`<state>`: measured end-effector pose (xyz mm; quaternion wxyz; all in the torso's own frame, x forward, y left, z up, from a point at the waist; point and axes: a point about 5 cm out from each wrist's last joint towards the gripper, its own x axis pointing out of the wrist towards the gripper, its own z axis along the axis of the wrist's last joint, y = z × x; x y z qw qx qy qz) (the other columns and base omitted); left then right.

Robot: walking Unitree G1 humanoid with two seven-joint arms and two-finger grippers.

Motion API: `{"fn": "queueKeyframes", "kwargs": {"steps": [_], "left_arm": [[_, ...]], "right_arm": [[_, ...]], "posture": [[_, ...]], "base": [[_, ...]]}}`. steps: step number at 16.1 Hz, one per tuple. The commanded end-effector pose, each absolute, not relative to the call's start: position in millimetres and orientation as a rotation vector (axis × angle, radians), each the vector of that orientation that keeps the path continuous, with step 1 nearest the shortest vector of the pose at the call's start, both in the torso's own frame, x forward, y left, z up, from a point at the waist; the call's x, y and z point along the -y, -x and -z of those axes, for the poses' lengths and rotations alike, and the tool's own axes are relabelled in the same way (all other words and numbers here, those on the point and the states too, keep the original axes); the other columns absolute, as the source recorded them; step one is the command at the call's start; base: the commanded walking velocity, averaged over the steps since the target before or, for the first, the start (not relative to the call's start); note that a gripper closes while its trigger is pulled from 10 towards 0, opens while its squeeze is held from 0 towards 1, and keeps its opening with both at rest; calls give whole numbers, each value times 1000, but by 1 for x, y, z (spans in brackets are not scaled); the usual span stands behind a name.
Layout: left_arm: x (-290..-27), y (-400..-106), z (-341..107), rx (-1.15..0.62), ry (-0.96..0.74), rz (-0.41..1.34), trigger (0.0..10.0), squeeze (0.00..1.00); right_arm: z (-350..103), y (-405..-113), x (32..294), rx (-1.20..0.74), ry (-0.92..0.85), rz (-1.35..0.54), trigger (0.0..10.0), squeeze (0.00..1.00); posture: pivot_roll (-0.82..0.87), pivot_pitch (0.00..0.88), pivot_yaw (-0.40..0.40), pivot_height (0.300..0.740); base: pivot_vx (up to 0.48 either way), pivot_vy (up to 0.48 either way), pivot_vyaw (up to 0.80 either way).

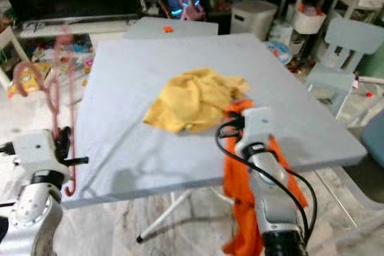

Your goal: Hang hanger

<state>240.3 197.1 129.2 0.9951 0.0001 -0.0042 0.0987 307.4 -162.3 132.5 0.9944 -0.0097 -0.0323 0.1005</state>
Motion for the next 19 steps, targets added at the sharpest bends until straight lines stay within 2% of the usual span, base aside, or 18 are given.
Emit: {"fn": "queueKeyframes", "kwargs": {"steps": [1, 6, 8, 9, 12, 15, 16, 17, 18, 19], "left_arm": [[-190, -242, -133, 21, 9, -178, 10000, 0], [-186, -242, -131, 9, 10, -177, 10000, 0], [-185, -245, -131, 11, 12, -175, 10000, 0], [-183, -246, -130, 11, 15, -174, 10000, 0], [-181, -247, -131, 13, 19, -172, 10000, 0], [-182, -246, -131, 19, 10, -197, 10000, 0], [-185, -243, -130, 17, 6, -218, 10000, 0], [-185, -243, -130, 17, 6, -226, 10000, 0], [-185, -241, -130, 20, 11, -240, 10000, 0], [-183, -240, -130, 20, 12, -240, 10000, 0]], "right_arm": [[-144, -313, 172, 108, 52, -197, 10000, 0], [-159, -333, 187, 89, 10, -198, 10000, 0], [-181, -355, 174, 108, 3, -272, 10000, 0], [-208, -372, 156, 158, 14, -351, 10000, 0], [-244, -390, 137, 221, 8, -422, 10000, 0], [-324, -408, 105, 386, -39, -505, 10000, 0], [-369, -408, 93, 480, -93, -533, 10000, 0], [-388, -405, 90, 538, -97, -539, 10000, 0], [-428, -393, 85, 666, -115, -556, 10000, 0], [-442, -389, 85, 716, -112, -551, 10000, 0]], "posture": [[-27, 0, -1, 740], [-28, 0, -7, 740], [-32, 0, -4, 740], [-31, 0, -4, 740], [-23, 0, -12, 740], [1, 0, -36, 740], [7, 0, -41, 740], [15, 0, -47, 740], [21, 0, -55, 740], [23, 0, -58, 740]], "base": [[0, 0, 0], [0, 0, 0], [0, 0, 0], [0, 0, 0], [0, 0, 0], [0, 0, 0], [0, 0, 0], [0, 0, 0], [0, 0, 0], [0, 0, 0]]}}
